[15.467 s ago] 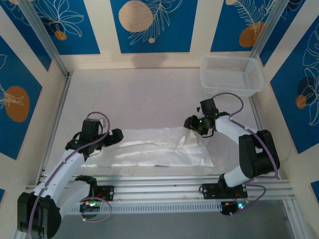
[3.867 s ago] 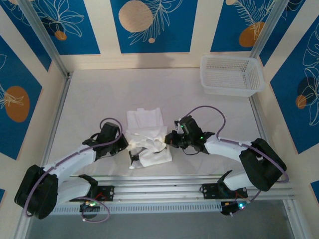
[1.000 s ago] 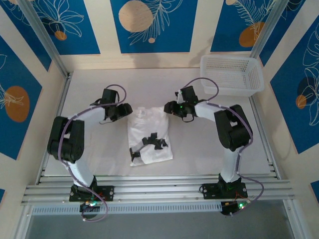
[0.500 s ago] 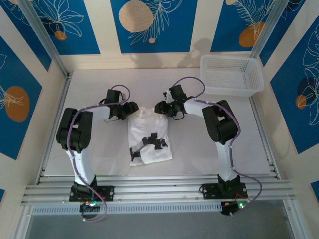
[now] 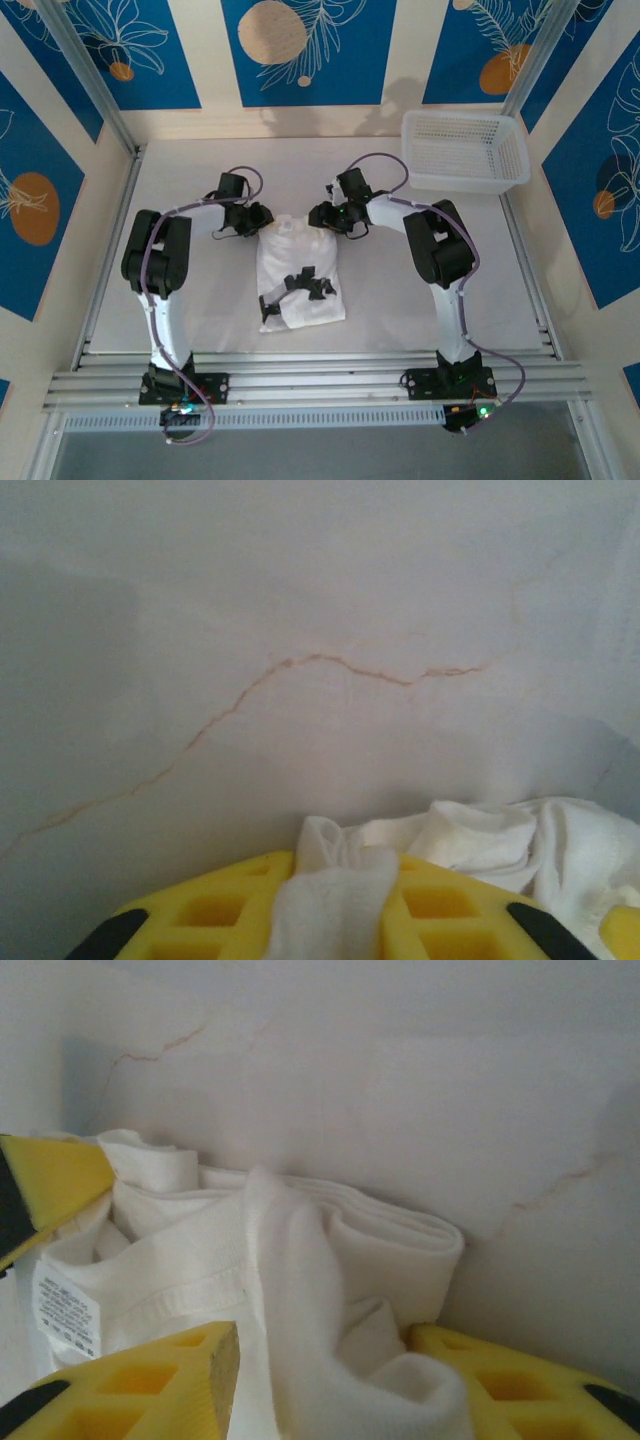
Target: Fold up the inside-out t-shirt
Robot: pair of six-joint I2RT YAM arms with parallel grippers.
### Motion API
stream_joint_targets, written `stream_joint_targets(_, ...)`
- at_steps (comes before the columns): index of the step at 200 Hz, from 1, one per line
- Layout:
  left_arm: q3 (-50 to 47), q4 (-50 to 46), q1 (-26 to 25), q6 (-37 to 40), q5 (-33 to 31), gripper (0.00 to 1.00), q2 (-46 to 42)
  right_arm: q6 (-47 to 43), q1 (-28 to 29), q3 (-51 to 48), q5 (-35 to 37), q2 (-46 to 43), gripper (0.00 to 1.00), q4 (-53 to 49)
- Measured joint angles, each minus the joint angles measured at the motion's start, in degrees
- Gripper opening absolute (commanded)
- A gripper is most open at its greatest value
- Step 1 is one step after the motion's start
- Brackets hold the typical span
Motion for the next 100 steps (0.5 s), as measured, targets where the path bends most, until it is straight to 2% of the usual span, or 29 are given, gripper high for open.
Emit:
stream_joint_targets(16,0.20,-0.09,-0.13,0.20,-0.17,0.10,0.17,0.11,0.74,2.05,0.00,1.46,0.34,-0.81)
stream_joint_targets(28,0.22,-0.04,-0.15,0.44,-0.20,0.00,0.17,0.28,1.36,3.56,0.02,2.62,0.21,-1.44)
stream_joint_targets(50,0.37,-0.04,-0.42,0.46,-0.44,0.00,0.13,0.31,2.14,4.98,-0.24,3.87,0.05,-2.25)
stream_joint_targets(62,0.37,0.13,-0.59,0.48,-0.57,0.00,0.02,0.44,2.34,5.31,-0.22,3.85,0.00,-2.84)
stream_joint_targets(84,0.15,0.94,-1.03,0.17,0.72,0.00,-1.05,0.13,2.32,5.46,-0.24,3.13,0.00,-4.46)
stream_joint_targets(100,-0.66,0.94,-0.90,-0.46,2.75,0.00,-5.01,-0.07,2.25,5.44,-0.28,0.39,0.00,-6.62)
